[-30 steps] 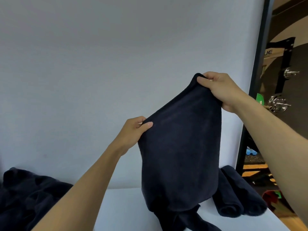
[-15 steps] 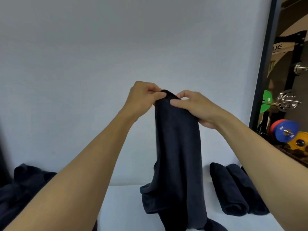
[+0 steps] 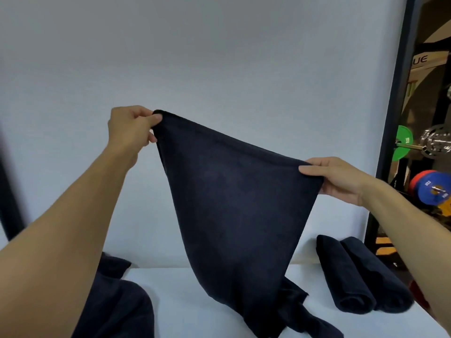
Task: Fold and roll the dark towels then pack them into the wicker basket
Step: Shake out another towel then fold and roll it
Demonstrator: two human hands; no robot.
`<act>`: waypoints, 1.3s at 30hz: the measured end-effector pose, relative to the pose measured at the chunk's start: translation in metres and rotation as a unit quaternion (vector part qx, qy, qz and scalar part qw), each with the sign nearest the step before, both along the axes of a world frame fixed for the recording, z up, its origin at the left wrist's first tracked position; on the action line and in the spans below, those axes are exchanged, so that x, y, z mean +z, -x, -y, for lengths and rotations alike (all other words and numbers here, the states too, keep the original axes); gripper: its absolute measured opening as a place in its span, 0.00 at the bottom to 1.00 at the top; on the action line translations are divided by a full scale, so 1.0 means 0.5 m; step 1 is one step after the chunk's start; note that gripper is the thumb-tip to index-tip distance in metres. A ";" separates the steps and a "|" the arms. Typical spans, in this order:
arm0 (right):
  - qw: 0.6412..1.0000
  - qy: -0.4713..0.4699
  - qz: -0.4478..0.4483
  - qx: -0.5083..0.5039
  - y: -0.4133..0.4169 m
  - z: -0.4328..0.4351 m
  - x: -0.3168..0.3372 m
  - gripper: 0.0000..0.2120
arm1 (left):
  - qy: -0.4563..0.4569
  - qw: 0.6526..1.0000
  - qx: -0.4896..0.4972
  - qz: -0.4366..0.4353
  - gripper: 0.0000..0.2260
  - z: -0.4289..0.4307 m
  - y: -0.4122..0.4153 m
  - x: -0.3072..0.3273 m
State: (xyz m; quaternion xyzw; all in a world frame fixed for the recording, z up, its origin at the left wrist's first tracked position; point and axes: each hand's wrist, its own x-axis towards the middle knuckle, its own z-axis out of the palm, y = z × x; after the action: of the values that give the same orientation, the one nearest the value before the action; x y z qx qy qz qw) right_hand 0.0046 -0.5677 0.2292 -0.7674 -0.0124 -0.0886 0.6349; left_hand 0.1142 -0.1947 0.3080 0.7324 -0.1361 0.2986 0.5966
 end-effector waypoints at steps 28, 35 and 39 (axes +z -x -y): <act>0.902 -0.066 0.378 -0.196 -0.008 -0.062 0.473 0.02 | 0.172 0.970 -0.128 0.115 0.00 0.005 0.032 0.303; 0.889 -0.034 0.385 -0.248 0.235 -0.160 0.339 0.01 | 0.167 0.964 -0.158 0.135 0.04 -0.084 0.244 0.187; 0.896 -0.008 0.365 -0.252 0.366 -0.212 0.244 0.01 | 0.177 0.960 -0.175 0.126 0.03 -0.139 0.345 0.098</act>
State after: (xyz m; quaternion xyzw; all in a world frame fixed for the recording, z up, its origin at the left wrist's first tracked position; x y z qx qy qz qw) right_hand -0.1785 -0.4618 0.3513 -0.6534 -0.0486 -0.5199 0.5481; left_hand -0.0584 -0.1252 0.3570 0.5364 -0.2807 0.2985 0.7378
